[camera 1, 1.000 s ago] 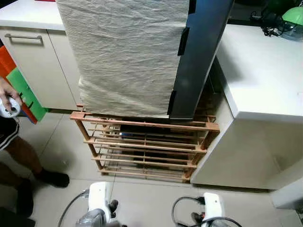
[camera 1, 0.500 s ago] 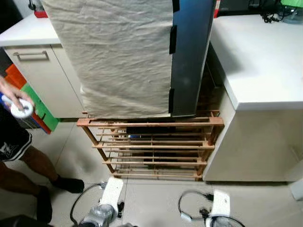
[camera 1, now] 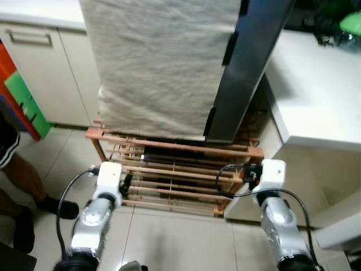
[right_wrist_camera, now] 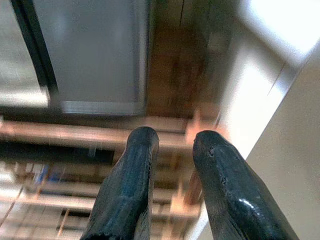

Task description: Clothes washing

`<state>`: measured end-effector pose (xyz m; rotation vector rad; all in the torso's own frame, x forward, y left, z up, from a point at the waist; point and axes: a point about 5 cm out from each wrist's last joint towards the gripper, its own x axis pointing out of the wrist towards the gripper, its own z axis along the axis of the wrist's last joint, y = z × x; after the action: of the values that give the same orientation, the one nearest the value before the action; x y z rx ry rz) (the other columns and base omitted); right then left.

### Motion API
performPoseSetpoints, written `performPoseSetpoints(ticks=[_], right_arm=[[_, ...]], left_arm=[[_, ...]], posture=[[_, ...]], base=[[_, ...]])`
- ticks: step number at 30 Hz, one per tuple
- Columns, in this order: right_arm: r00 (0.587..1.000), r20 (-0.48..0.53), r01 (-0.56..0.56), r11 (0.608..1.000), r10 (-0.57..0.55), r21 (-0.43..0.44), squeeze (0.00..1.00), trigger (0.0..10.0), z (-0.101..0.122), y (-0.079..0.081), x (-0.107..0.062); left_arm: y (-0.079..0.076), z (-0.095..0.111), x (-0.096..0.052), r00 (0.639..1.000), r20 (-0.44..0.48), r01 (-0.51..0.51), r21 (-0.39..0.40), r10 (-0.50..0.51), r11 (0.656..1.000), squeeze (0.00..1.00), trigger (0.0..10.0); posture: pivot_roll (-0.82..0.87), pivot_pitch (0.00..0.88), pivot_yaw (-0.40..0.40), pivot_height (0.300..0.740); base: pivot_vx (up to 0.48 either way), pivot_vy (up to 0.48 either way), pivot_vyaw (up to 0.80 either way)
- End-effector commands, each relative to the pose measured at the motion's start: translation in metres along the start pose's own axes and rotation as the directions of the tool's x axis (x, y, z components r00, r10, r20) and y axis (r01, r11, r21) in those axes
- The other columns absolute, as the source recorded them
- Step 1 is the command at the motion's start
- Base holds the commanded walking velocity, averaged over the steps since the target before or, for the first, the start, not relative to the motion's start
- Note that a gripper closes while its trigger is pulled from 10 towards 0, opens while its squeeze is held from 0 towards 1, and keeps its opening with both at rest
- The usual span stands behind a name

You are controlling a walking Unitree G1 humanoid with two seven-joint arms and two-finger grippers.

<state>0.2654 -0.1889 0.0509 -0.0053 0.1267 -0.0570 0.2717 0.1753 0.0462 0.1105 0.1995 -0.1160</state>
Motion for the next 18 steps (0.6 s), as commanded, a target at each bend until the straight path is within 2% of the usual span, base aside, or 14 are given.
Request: performPoseSetpoints(ticks=[1,2,4,5,7,8,9,10,13,14,15,18], right_arm=[[1.0,0.022,-0.016,1.0,0.016,0.013,0.0,10.0,0.013,-0.008,-0.004],[0.999,0.041,0.0,0.999,-0.002,0.046,0.0,10.0,0.022,-0.01,-0.008],[0.999,0.047,0.009,0.997,-0.013,0.076,0.0,10.0,0.036,-0.01,-0.015],[0.997,0.065,0.03,0.994,-0.037,0.105,0.0,10.0,0.044,-0.009,-0.02],[0.993,0.104,0.045,0.987,-0.061,0.157,0.0,10.0,0.06,-0.005,-0.027],[0.99,0.125,0.049,0.991,-0.065,0.124,0.0,10.0,0.07,-0.003,-0.033],[0.99,0.125,0.049,0.991,-0.065,0.124,0.0,10.0,0.07,-0.003,-0.033],[0.989,0.133,0.057,0.994,-0.069,0.089,0.0,10.0,0.075,-0.001,-0.037],[0.988,0.125,0.072,0.99,-0.087,0.12,0.0,10.0,0.078,0.0,-0.041],[0.99,0.118,0.07,0.991,-0.084,0.115,0.0,10.0,0.078,-0.001,-0.043],[0.991,0.107,0.073,0.992,-0.084,0.108,0.0,10.0,0.078,-0.001,-0.044],[0.989,0.095,0.105,0.989,-0.115,0.105,0.0,10.0,0.082,-0.003,-0.044]], left_arm=[[-0.004,0.029,0.0,0.994,0.105,0.025,0.024,-0.027,0.999,0.0,10.0],[-0.01,0.041,-0.002,0.988,0.127,0.09,0.007,-0.09,0.996,0.0,10.0],[-0.019,0.058,-0.009,0.978,0.133,0.174,-0.106,-0.159,0.979,0.0,10.0],[-0.022,0.067,-0.012,0.974,0.148,0.192,-0.124,-0.173,0.974,0.0,10.0],[-0.026,0.08,-0.015,0.964,0.189,0.208,-0.11,-0.185,0.972,0.0,10.0],[-0.03,0.085,-0.017,0.961,0.196,0.223,-0.128,-0.196,0.966,0.0,10.0],[-0.03,0.085,-0.017,0.961,0.196,0.223,-0.128,-0.196,0.966,0.0,10.0],[-0.032,0.087,-0.017,0.96,0.191,0.233,-0.14,-0.205,0.962,0.0,10.0],[-0.034,0.09,-0.018,0.957,0.188,0.238,-0.083,-0.22,0.968,0.0,10.0],[-0.033,0.093,-0.018,0.958,0.193,0.221,-0.028,-0.212,0.975,0.0,10.0],[-0.033,0.095,-0.018,0.961,0.183,0.216,-0.019,-0.209,0.976,0.0,10.0],[-0.032,0.1,-0.02,0.97,0.153,0.2,-0.077,-0.187,0.977,0.0,10.0]], posture=[[-0.07,0.0,-0.074,0.74],[-0.07,0.0,-0.068,0.74],[-0.08,0.0,-0.047,0.74],[-0.09,0.0,-0.034,0.74],[-0.1,0.0,-0.025,0.74],[-0.12,0.0,-0.016,0.74],[-0.12,0.0,-0.016,0.74],[-0.12,0.0,-0.008,0.74],[-0.12,0.0,-0.008,0.74],[-0.11,0.0,-0.005,0.74],[-0.11,0.0,-0.005,0.74],[-0.11,0.0,-0.007,0.74]], base=[[0.0,0.0,0.0],[0.0,0.0,0.0],[0.0,0.0,0.0],[0.0,0.0,0.0],[0.0,0.0,-0.78],[0.0,0.0,-0.8],[0.0,0.0,-0.8],[0.0,0.0,-0.8],[0.0,0.0,-0.8],[0.0,0.0,-0.8],[0.0,0.0,-0.8],[0.0,0.0,-0.8]])
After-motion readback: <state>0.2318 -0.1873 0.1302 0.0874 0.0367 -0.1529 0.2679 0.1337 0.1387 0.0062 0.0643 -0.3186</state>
